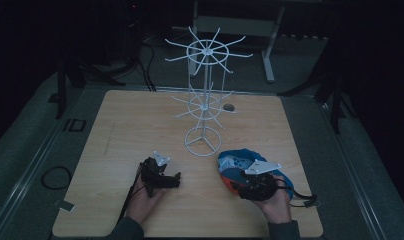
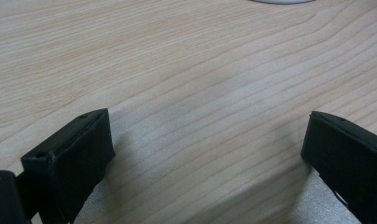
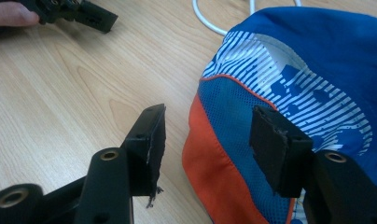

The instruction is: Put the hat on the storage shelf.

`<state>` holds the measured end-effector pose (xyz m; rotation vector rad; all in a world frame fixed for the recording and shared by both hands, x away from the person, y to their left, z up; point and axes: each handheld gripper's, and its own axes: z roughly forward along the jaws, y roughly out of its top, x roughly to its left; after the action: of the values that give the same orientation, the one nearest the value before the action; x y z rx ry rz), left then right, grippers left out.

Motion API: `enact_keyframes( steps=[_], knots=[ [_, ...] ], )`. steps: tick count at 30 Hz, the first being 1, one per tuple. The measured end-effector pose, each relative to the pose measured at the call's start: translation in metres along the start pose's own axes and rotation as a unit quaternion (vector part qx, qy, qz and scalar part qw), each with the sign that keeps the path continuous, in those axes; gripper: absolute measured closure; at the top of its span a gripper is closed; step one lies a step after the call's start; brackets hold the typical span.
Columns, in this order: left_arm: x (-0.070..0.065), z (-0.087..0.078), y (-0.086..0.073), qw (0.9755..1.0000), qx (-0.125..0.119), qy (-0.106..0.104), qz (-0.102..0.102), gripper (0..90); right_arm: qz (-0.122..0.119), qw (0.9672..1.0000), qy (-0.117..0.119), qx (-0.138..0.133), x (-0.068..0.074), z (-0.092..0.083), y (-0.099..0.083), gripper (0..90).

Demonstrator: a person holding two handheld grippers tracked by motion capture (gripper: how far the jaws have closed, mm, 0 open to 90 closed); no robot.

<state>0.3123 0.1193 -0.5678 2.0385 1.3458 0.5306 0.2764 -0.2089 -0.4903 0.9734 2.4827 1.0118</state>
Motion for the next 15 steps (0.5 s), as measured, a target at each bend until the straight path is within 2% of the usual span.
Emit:
enact_keyframes(
  steps=[9, 12, 15],
  knots=[
    [-0.0001, 0.0001, 0.0001, 1.0, 0.0, 0.0, 0.0, 2.6, 0.003, 1.0, -0.005, 0.004, -0.0009, -0.0005, 0.0008, 41.4],
    [-0.0002, 0.0001, 0.0001, 1.0, 0.0, 0.0, 0.0, 2.6, 0.0, 0.9998, -0.017, 0.011, -0.0014, -0.0005, 0.0009, 41.2],
    [-0.0002, 0.0, 0.0001, 1.0, 0.0, 0.0, 0.0, 2.6, -0.003, 0.9997, -0.017, 0.017, -0.0012, 0.0, 0.0011, 41.3]
  ],
)
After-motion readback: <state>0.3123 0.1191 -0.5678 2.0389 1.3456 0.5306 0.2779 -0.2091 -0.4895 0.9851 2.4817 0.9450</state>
